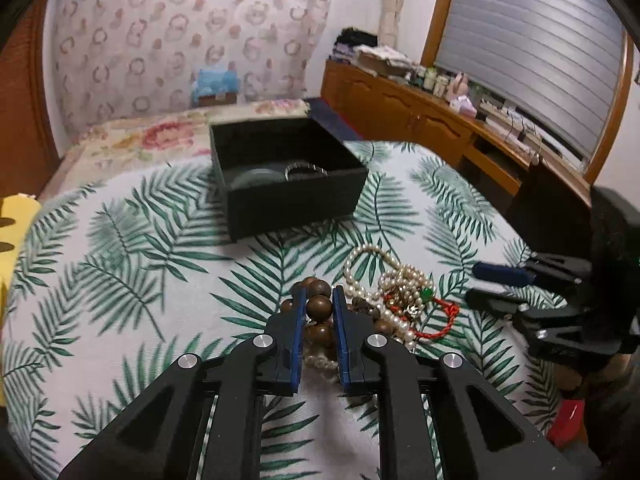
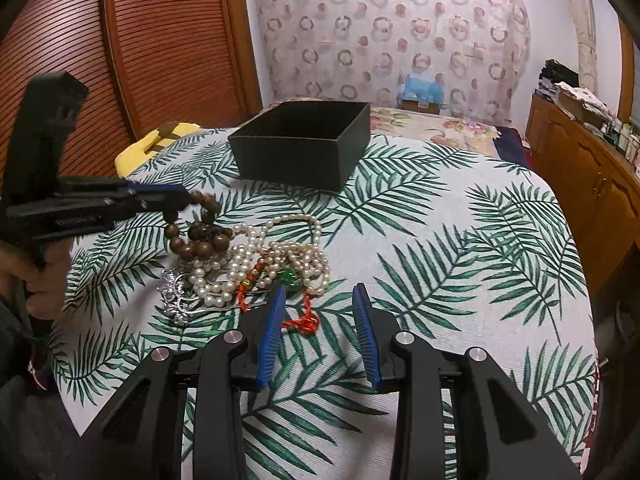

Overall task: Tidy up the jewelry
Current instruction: 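Grasp the brown bead bracelet with left tool while right tool grasps a pearl necklace, then lift the bead bracelet with left tool while right tool lifts the pearl necklace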

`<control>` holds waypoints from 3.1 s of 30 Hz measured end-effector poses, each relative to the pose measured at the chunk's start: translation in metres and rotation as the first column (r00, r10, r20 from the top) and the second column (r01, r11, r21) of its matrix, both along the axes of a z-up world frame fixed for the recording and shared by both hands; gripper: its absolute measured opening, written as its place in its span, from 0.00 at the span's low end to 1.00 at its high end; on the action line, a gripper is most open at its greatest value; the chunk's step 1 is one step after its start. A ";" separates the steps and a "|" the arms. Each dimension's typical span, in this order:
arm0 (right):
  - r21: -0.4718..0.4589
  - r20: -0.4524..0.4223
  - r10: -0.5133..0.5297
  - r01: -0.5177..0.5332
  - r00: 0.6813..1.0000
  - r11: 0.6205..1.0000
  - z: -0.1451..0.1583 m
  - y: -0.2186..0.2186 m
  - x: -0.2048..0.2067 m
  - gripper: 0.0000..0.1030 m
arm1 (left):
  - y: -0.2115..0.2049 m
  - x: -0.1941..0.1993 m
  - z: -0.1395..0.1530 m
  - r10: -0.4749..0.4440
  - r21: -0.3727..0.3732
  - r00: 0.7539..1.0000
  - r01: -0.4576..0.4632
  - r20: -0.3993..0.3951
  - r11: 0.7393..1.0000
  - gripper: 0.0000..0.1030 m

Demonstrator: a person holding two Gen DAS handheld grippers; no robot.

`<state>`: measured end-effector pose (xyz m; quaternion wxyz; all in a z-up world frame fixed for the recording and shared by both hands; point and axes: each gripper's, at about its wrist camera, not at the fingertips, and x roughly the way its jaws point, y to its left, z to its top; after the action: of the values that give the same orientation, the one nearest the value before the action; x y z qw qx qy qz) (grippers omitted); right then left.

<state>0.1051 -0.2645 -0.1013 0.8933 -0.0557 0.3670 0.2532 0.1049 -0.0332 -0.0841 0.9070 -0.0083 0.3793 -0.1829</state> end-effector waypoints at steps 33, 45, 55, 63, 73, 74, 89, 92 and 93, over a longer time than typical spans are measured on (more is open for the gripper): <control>-0.030 -0.069 0.186 -0.189 0.980 0.982 -0.007 0.094 0.010 0.20 | 0.060 -0.045 0.052 0.133 -0.031 0.976 -0.130 0.174 0.991 0.12; -0.025 0.028 0.183 -0.182 0.983 0.983 0.032 0.085 0.010 0.08 | 0.069 -0.034 0.051 0.152 -0.027 0.974 -0.150 0.166 0.988 0.12; -0.034 0.157 0.168 -0.165 0.973 0.986 0.094 0.075 0.019 0.08 | 0.071 -0.024 0.063 0.159 -0.023 0.970 -0.158 0.186 0.987 0.12; -0.042 0.219 0.163 -0.158 0.962 0.987 0.124 0.074 0.022 0.08 | 0.063 -0.018 0.072 0.145 -0.012 0.968 -0.146 0.207 0.989 0.12; -0.036 0.277 0.151 -0.147 0.949 0.989 0.154 0.068 0.033 0.08 | 0.051 0.000 0.078 0.113 -0.005 0.970 -0.115 0.215 0.993 0.12; -0.036 0.282 0.150 -0.146 0.948 0.989 0.156 0.068 0.035 0.08 | 0.049 0.003 0.079 0.110 -0.005 0.970 -0.112 0.215 0.994 0.12; -0.011 0.322 0.148 -0.153 0.935 0.988 0.196 0.064 0.073 0.08 | 0.036 0.055 0.106 0.086 -0.011 0.972 -0.086 0.217 0.996 0.12; -0.007 0.334 0.148 -0.154 0.931 0.988 0.207 0.063 0.084 0.08 | 0.035 0.066 0.110 0.089 -0.012 0.973 -0.088 0.214 0.996 0.12; -0.005 0.337 0.148 -0.155 0.930 0.988 0.210 0.062 0.088 0.08 | 0.035 0.069 0.110 0.089 -0.011 0.973 -0.089 0.213 0.996 0.12</control>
<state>0.1930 -0.2025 0.1087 0.9213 -0.1165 0.2009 0.3121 0.1740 0.0022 0.0260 0.9497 -0.0063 0.2790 -0.1423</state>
